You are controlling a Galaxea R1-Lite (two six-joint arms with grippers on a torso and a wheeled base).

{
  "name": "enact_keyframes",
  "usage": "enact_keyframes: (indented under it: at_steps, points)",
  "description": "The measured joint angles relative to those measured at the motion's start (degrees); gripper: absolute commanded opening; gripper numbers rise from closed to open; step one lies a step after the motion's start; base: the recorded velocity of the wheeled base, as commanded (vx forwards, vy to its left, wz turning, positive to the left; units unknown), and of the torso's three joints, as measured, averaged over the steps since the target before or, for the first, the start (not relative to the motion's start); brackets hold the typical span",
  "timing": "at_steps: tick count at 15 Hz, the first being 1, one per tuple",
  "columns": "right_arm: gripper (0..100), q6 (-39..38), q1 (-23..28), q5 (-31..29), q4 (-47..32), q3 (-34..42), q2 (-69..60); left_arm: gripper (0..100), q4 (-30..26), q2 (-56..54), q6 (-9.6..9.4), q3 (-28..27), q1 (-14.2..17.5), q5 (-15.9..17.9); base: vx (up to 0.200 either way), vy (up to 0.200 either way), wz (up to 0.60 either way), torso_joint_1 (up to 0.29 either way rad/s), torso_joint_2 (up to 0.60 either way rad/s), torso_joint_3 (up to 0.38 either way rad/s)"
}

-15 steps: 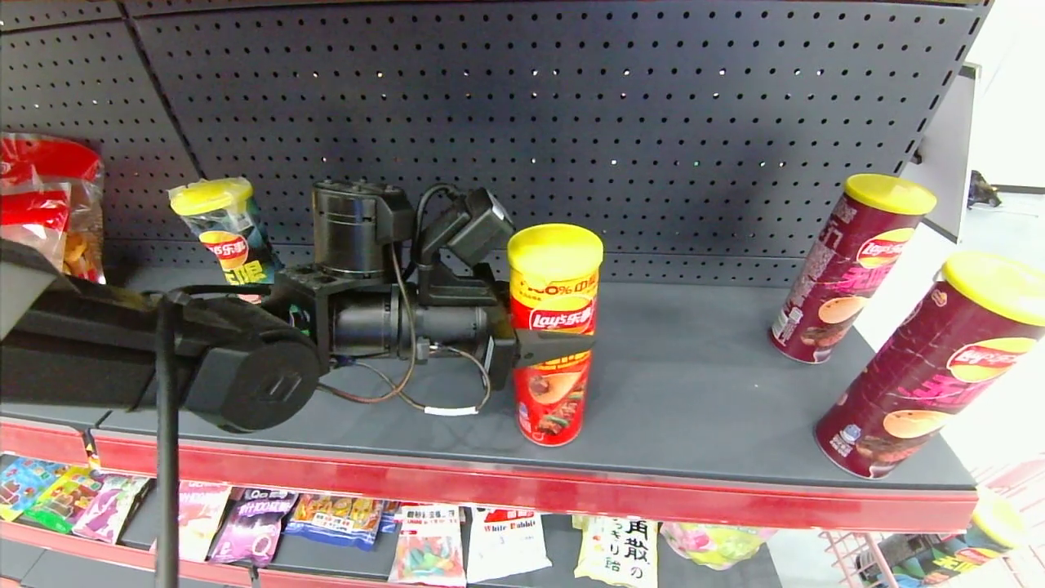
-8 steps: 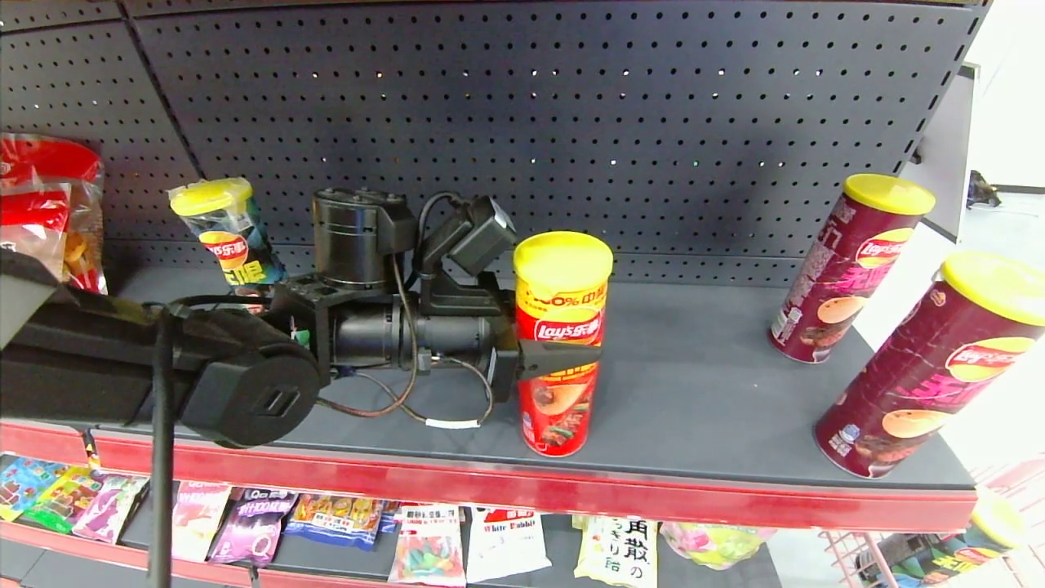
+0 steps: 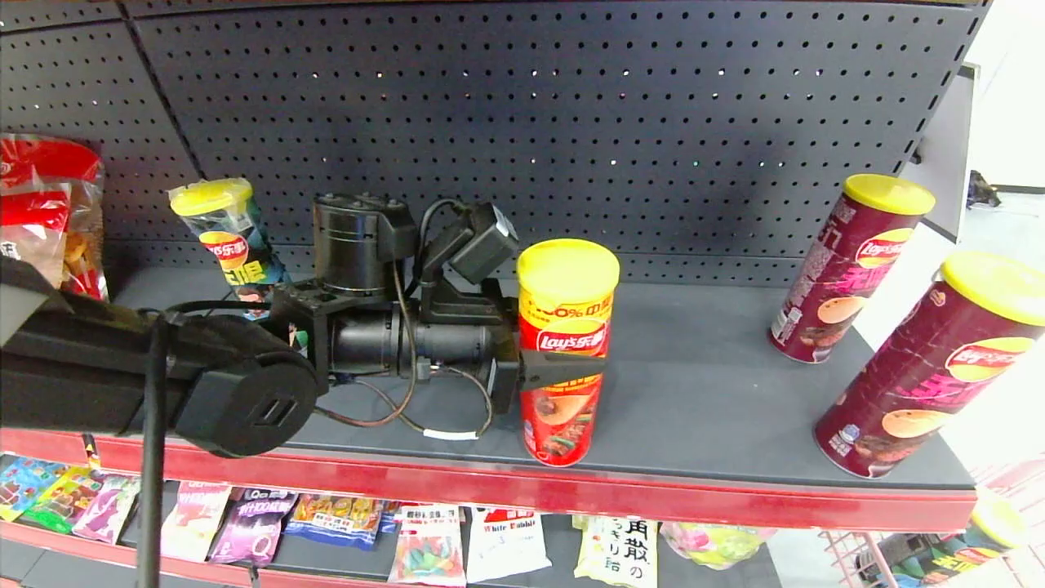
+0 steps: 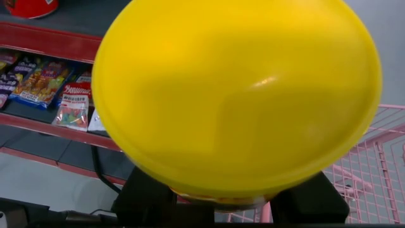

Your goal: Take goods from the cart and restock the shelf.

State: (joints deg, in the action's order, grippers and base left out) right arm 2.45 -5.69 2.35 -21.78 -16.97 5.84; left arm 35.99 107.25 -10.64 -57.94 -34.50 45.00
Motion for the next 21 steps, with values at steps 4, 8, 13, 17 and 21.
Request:
enact_keyframes:
  at_steps: [4,8,13,17,21]
  points:
    - [0,0.0,0.0,0.0,0.0,0.0,0.0,100,0.0,-0.1,-0.52,1.0,0.0,0.0,0.0,0.0,0.0,0.0,0.0,0.0]
    - [0,0.0,0.0,0.1,0.0,0.1,0.0,100,-0.4,-0.1,-1.69,1.2,0.0,-0.6,0.0,0.0,0.0,0.0,0.0,0.0]
    - [0,0.0,-0.3,1.9,0.1,-0.5,0.9,100,-0.2,-2.5,-1.8,4.9,0.8,-5.7,0.0,0.0,0.0,0.0,0.0,0.0]
    - [0,0.1,-3.6,3.0,1.4,-2.9,6.1,100,-0.2,-10.2,-1.69,14.2,3.6,-8.0,0.0,0.0,0.0,0.0,0.0,0.0]
    - [0,0.2,-8.7,3.3,11.1,-6.4,18.1,100,-0.7,-21.3,-1.61,27.3,5.1,-9.8,0.0,0.0,0.0,0.0,0.0,0.0]
